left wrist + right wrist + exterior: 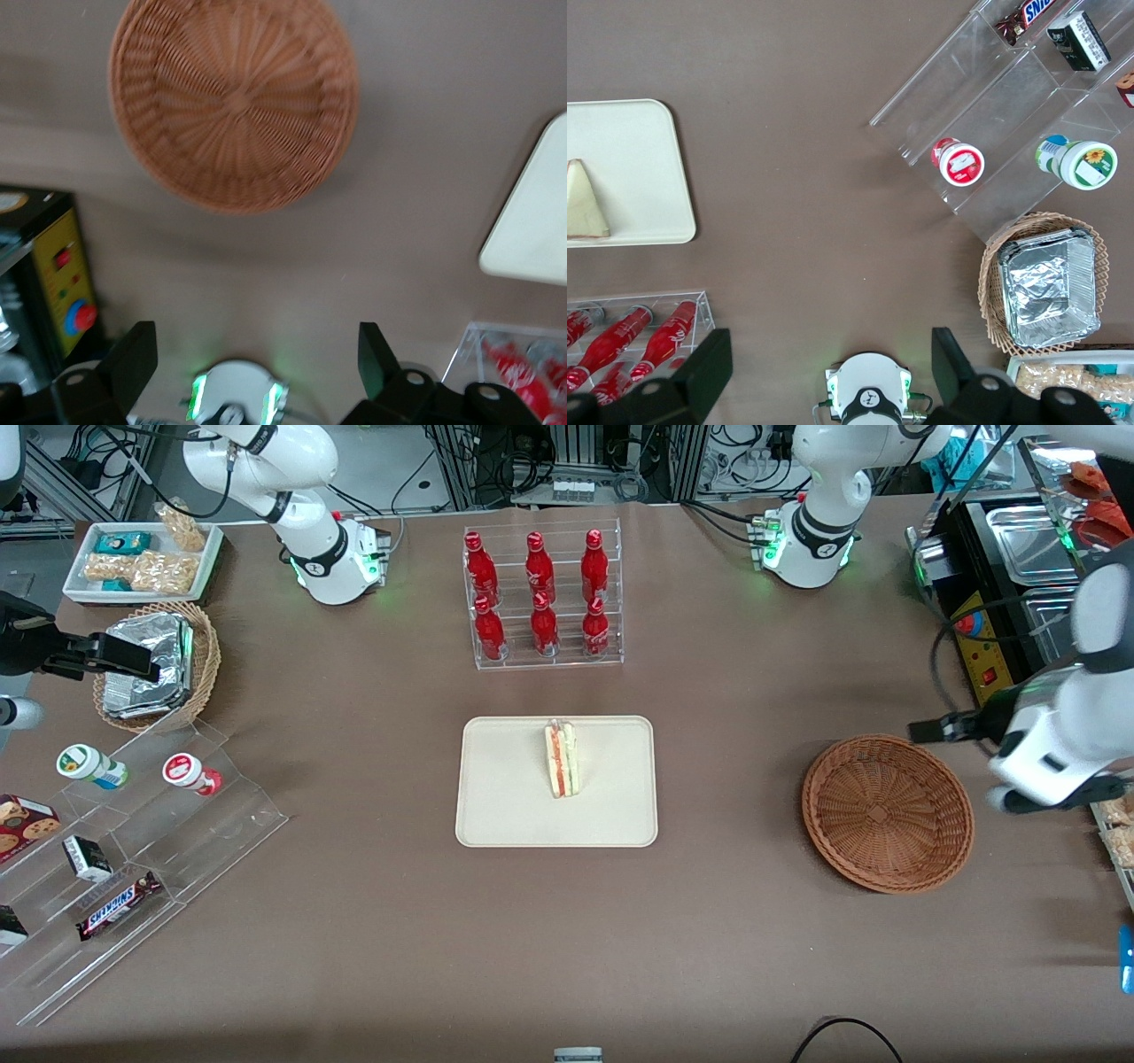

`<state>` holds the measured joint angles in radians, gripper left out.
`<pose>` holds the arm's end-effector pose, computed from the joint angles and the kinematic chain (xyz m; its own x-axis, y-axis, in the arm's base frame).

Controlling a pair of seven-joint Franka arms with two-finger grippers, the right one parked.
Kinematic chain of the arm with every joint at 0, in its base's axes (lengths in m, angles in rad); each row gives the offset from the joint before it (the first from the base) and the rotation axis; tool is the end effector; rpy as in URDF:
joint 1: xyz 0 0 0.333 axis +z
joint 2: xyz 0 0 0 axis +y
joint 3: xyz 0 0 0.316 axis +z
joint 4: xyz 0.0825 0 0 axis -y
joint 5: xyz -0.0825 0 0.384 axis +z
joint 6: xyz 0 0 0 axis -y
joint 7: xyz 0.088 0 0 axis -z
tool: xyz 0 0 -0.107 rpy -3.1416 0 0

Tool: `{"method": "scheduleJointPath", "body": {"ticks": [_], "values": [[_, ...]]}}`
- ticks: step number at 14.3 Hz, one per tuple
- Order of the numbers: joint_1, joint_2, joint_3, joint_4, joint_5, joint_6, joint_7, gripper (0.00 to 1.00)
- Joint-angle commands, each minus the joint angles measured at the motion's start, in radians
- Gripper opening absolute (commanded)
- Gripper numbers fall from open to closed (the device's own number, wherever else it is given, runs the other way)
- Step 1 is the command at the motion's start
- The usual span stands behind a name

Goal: Place sandwich from basket to tray

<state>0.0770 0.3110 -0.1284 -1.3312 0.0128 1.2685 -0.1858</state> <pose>0.6063 -0.0180 0.5330 0.9229 0.1328 -0.3613 0.1265 -0.9911 -0.0410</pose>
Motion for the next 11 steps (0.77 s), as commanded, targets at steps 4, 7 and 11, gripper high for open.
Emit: {"method": "scheduleJointPath", "body": {"ticks": [4, 7, 11], "values": [[-0.019, -0.026, -0.031, 0.032, 0.029, -0.040, 0.022, 1.00], [-0.017, -0.032, -0.034, 0.067, 0.016, -0.023, 0.012, 1.00], [-0.019, -0.118, -0.033, 0.000, 0.019, -0.128, 0.014, 1.00]]}}
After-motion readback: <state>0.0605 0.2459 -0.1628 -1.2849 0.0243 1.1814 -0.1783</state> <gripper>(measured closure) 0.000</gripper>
